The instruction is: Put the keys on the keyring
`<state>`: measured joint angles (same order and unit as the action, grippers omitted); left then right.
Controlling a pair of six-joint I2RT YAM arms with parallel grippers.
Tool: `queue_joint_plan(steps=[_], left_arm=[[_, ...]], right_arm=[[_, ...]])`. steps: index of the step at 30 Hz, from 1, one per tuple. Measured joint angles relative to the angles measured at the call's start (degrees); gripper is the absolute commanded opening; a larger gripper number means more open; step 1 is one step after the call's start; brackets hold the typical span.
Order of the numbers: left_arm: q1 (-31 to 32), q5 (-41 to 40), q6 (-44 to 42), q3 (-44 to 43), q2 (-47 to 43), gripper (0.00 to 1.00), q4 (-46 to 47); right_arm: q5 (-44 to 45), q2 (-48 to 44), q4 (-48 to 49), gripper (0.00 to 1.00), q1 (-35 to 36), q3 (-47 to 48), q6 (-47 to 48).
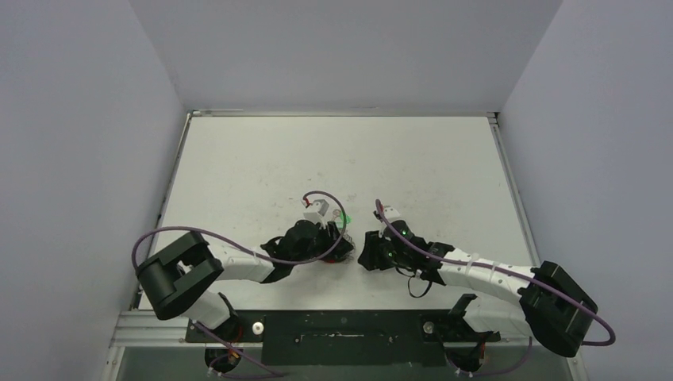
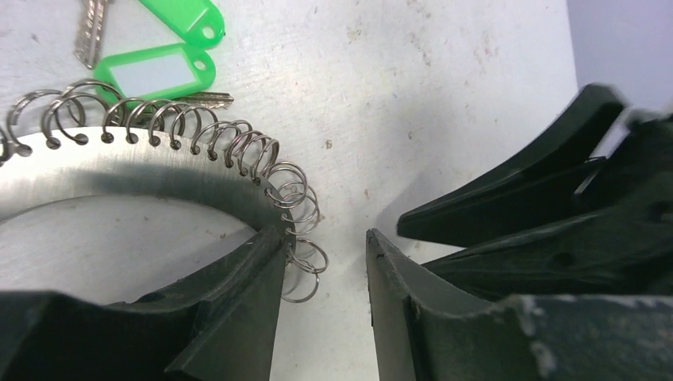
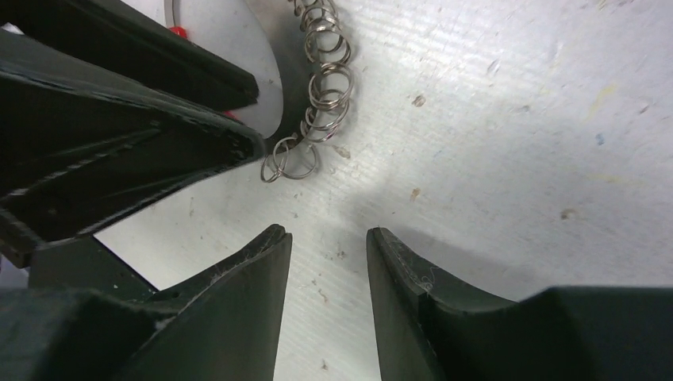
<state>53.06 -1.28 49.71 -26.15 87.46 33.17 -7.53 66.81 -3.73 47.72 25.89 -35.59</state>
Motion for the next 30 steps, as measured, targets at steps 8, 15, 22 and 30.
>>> queue_joint_plan(steps=[8, 15, 22, 30], left_arm=[[-0.28, -5.99, -2.4, 2.47, -13.66, 0.47, -8.52], [-0.35, -11.23, -3.52, 4.66, -25.11, 0.5, -16.52], [-0.63, -14.12, -3.41, 7.13, -29.27, 0.5, -20.87], [-0.66, -14.73, -3.43, 7.17, -29.27, 0.51, -21.86]], right_arm=[[1.36, 4.17, 7.87, 0.39, 6.19, -1.92, -9.31], [7.06, 10.03, 15.13, 0.39, 8.26, -2.91, -16.5], [10.12, 12.26, 18.82, 0.37, 8.57, -2.8, -18.08], [11.39, 14.29, 21.07, 0.23, 8.59, -2.75, -19.69]])
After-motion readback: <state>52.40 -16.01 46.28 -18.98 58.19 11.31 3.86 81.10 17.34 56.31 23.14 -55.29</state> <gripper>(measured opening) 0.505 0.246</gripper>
